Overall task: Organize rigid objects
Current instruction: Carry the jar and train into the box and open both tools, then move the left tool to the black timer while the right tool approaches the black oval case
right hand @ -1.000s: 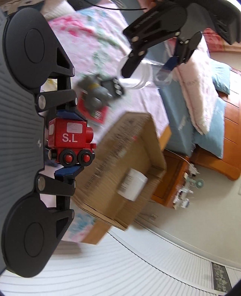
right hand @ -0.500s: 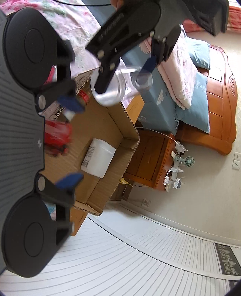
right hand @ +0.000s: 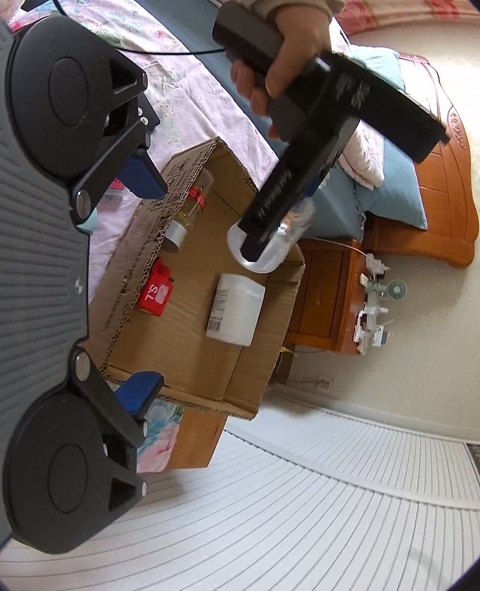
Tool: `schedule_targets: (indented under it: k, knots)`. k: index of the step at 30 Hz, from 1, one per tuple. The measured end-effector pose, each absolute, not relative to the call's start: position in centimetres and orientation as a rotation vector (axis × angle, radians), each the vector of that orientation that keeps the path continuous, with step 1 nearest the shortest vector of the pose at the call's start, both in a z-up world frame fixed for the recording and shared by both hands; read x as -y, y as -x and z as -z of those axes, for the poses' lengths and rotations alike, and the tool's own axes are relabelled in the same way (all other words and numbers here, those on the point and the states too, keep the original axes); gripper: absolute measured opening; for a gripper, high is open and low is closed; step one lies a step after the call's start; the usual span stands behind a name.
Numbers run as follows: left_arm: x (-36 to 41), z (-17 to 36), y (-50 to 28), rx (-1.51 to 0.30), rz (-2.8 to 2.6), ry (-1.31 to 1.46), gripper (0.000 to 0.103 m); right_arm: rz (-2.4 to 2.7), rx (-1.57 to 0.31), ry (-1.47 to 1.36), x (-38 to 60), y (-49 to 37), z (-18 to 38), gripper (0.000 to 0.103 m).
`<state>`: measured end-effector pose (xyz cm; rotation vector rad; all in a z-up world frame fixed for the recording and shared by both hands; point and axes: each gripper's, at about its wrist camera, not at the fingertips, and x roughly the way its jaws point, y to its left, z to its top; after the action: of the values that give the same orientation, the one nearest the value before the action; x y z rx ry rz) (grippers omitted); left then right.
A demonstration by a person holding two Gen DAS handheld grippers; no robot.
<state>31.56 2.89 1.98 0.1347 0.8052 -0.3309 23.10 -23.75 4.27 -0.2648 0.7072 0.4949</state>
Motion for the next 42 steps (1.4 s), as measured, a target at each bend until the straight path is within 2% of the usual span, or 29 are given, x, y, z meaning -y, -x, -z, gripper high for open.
schedule_targets:
  k: [8, 24, 42]
  knots:
    - [-2.7, -2.2, -30.5, -0.802, 0.305, -0.148, 0.097, -0.466, -0.710, 0.202, 24.5, -22.0, -4.7, 0.103]
    - [-3.8, -4.3, -23.0, -0.732, 0.286, -0.141, 0.100, -0.457, -0.702, 0.117, 24.5, -18.4, -4.7, 0.103]
    - [-7.5, 1.4, -14.1, -0.774, 0.187, -0.079, 0.100, -0.351, -0.819, 0.023, 26.1, -14.6, 1.6, 0.103]
